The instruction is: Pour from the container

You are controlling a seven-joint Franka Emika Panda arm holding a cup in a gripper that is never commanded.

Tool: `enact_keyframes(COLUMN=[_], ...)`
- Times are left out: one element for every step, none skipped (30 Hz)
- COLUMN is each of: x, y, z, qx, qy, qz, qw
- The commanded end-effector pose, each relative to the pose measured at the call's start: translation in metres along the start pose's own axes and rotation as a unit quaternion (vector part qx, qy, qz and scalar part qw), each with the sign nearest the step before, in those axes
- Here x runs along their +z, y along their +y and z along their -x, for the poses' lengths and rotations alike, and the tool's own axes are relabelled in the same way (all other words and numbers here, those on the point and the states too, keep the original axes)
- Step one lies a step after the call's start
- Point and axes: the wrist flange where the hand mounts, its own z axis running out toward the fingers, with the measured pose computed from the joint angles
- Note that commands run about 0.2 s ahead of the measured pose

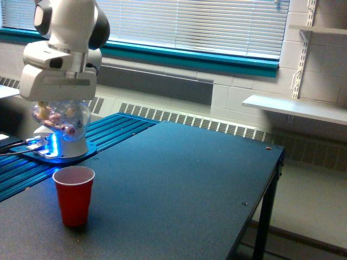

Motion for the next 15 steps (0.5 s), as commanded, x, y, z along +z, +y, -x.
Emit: enact_keyframes(x=[0.010,0.011,0.012,0.014,0.015,0.016,0.018,0.019,0.020,0.022,0.022,0.023,0.024,0.024,0.024], y=[0.016,0.017,0.019,0.020,0.021,0.021,0.022,0.022,0.023,0.023,0.023,0.024,0.024,0.025,0.025], z=[0.001,0.000,-0.001,-0.001,-0.002,-0.003,-0.003,-0.004,-0.005,-0.006,-0.007,-0.009,-0.010,-0.011,-0.012], qx=[0.018,0.019,0.021,0.025,0.027,0.026,0.026,0.028,0.028,0.029,0.030,0.031,0.033,0.034,0.035], qy=[-0.028,-0.031,-0.035,-0.036,-0.038,-0.041,-0.044,-0.047,-0.050,-0.053,-0.055,-0.058,-0.059,-0.061,-0.062], qz=[0.001,0.001,-0.002,0.000,0.000,-0.001,-0.002,-0.002,-0.003,-0.004,-0.005,-0.006,-0.007,-0.008,-0.009], qw=[0.9995,0.9993,0.9992,0.9990,0.9989,0.9988,0.9987,0.9985,0.9984,0.9982,0.9980,0.9978,0.9977,0.9976,0.9974])
